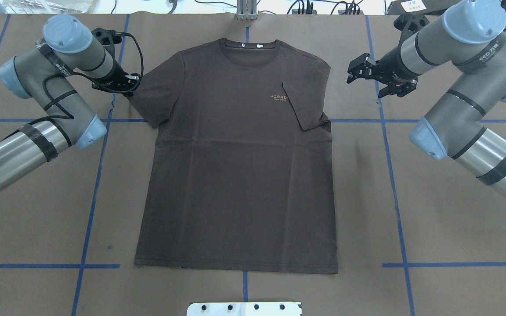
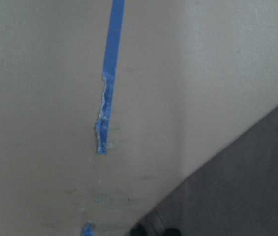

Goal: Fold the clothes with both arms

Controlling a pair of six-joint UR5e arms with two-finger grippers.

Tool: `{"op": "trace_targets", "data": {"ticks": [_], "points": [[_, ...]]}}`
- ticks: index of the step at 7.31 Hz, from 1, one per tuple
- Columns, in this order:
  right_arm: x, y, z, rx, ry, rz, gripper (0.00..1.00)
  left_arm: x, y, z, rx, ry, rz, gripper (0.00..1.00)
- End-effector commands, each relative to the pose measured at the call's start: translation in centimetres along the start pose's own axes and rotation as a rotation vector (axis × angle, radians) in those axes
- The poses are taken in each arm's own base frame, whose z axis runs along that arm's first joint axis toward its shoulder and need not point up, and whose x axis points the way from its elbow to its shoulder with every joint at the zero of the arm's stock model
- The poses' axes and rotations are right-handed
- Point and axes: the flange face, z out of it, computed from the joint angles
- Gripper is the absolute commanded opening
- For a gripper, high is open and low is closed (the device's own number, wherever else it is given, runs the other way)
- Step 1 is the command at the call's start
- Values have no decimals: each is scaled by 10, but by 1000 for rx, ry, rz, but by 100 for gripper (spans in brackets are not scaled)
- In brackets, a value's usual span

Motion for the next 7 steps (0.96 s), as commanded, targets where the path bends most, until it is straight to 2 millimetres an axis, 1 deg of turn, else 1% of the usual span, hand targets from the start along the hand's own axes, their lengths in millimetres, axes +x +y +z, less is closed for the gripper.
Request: {"op": "trace_targets", "data": {"ticks": [1, 3, 4, 5, 6, 7], "points": [[-1, 1, -1, -1, -3, -4, 100, 28, -19, -32, -16, 69, 19, 0], [1, 3, -2, -1, -3, -2, 100, 53, -20, -48, -36, 124, 29, 0], [3, 2, -2, -1, -2, -1, 100, 72, -23, -59, -25, 137, 34, 0], [3, 2, -2, -1, -3, -4, 100, 102, -26, -76, -15, 170, -18, 0], [3, 2, -1, 0, -6, -5, 100, 126, -8, -67, -38, 179, -12, 0], [7, 3, -1, -1, -3, -4, 100, 138, 7, -56, -58, 181, -12, 0]]}}
